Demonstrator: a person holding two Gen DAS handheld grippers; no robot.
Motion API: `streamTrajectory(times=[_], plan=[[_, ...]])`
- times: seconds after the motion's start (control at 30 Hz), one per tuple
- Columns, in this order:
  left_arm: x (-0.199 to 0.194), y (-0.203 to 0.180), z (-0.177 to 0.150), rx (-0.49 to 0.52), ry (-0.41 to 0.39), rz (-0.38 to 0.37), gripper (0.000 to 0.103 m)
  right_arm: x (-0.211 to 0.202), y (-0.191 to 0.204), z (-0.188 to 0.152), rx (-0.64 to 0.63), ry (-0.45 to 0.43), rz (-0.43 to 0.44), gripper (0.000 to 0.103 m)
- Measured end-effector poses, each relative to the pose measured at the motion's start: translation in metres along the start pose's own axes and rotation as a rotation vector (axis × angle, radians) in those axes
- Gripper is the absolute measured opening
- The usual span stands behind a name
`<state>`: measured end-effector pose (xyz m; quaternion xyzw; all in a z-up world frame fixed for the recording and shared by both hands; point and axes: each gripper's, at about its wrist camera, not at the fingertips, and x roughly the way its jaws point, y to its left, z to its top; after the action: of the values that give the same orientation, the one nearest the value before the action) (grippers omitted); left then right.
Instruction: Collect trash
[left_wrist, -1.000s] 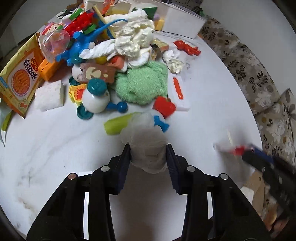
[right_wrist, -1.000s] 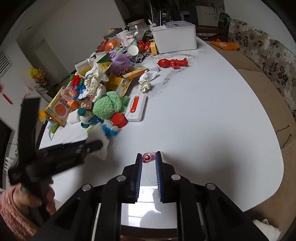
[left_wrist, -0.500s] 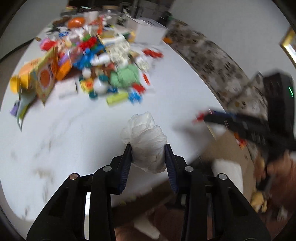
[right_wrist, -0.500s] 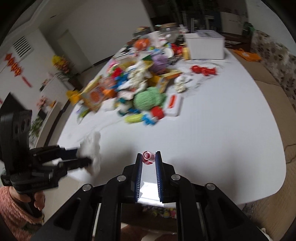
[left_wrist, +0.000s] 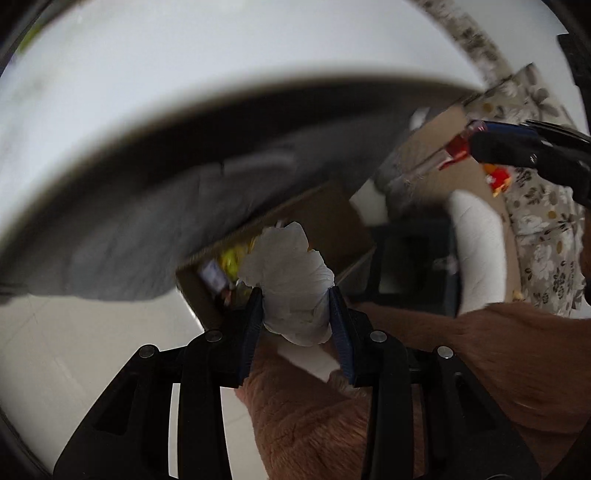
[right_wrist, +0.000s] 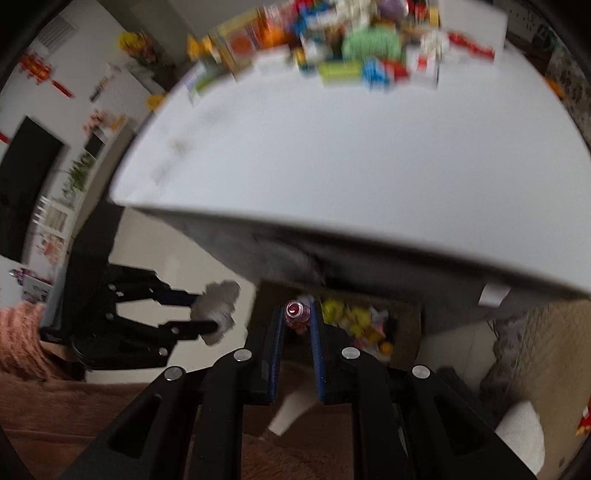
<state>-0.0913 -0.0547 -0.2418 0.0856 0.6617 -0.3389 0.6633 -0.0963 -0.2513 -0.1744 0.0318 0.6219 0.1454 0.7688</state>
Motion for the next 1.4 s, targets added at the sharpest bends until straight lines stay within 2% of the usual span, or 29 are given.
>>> streamTrajectory(times=[0.07, 0.1, 0.13, 0.17, 0.2, 0.3, 0.43, 0.53, 0.67, 0.77, 0.83, 0.87, 0.9, 0.97, 1.03, 1.1, 1.13, 1.2, 1.33, 1.4], plan=[[0.034, 0.006, -0.002, -0.036, 0.062, 0.03, 0.04, 0.033, -0.005, -0.009, 0.008, 0.052, -0.03, 0.015], [0.047, 0.009, -0.005, -0.055, 0.087, 0.039, 0.046, 0.047, -0.008, -0.012, 0.011, 0.069, -0.046, 0.018], [0.061, 0.012, -0.007, -0.072, 0.11, 0.053, 0.06, 0.064, -0.012, -0.016, 0.017, 0.085, -0.063, 0.027], [0.079, 0.016, -0.008, -0.092, 0.148, 0.077, 0.065, 0.081, -0.017, -0.019, 0.027, 0.113, -0.087, 0.048], [0.089, 0.018, -0.009, -0.098, 0.173, 0.094, 0.065, 0.094, -0.021, -0.021, 0.042, 0.128, -0.11, 0.059], [0.118, 0.027, -0.012, -0.124, 0.256, 0.168, 0.069, 0.117, -0.025, -0.024, 0.036, 0.16, -0.176, 0.06], [0.126, 0.04, -0.018, -0.193, 0.281, 0.162, 0.07, 0.125, -0.022, -0.027, -0.004, 0.173, -0.225, 0.07], [0.12, 0.045, -0.018, -0.225, 0.265, 0.143, 0.07, 0.12, -0.02, -0.026, -0.009, 0.169, -0.219, 0.07], [0.089, 0.034, -0.012, -0.183, 0.19, 0.097, 0.07, 0.096, -0.01, -0.016, -0.038, 0.145, -0.196, 0.07], [0.045, 0.02, -0.011, -0.133, 0.101, 0.06, 0.07, 0.05, 0.008, 0.0, -0.098, 0.055, -0.12, 0.07], [0.005, 0.012, -0.01, -0.11, 0.01, 0.051, 0.074, 0.016, 0.021, 0.015, -0.128, -0.037, -0.075, 0.081], [-0.014, 0.009, -0.009, -0.111, -0.037, 0.054, 0.077, -0.001, 0.025, 0.026, -0.134, -0.101, -0.071, 0.09], [-0.029, 0.008, -0.009, -0.114, -0.077, 0.057, 0.081, -0.017, 0.028, 0.04, -0.133, -0.169, -0.074, 0.094], [-0.062, 0.007, -0.006, -0.133, -0.169, 0.063, 0.082, -0.034, 0.028, 0.067, -0.122, -0.272, -0.095, 0.097], [-0.081, 0.01, -0.003, -0.162, -0.222, 0.075, 0.082, -0.035, 0.025, 0.096, -0.1, -0.323, -0.142, 0.097], [-0.098, 0.013, -0.001, -0.195, -0.28, 0.086, 0.082, -0.025, 0.014, 0.133, -0.047, -0.336, -0.156, 0.097], [-0.104, 0.015, 0.0, -0.206, -0.298, 0.088, 0.082, -0.02, 0.01, 0.146, -0.02, -0.33, -0.161, 0.096], [-0.112, 0.018, -0.001, -0.228, -0.327, 0.113, 0.082, -0.006, 0.0, 0.178, 0.057, -0.286, -0.16, 0.085], [-0.115, 0.025, -0.011, -0.264, -0.335, 0.121, 0.082, 0.014, -0.005, 0.204, 0.221, -0.247, -0.05, 0.076], [-0.115, 0.03, -0.014, -0.289, -0.331, 0.116, 0.082, 0.025, -0.01, 0.21, 0.303, -0.225, -0.014, 0.063]])
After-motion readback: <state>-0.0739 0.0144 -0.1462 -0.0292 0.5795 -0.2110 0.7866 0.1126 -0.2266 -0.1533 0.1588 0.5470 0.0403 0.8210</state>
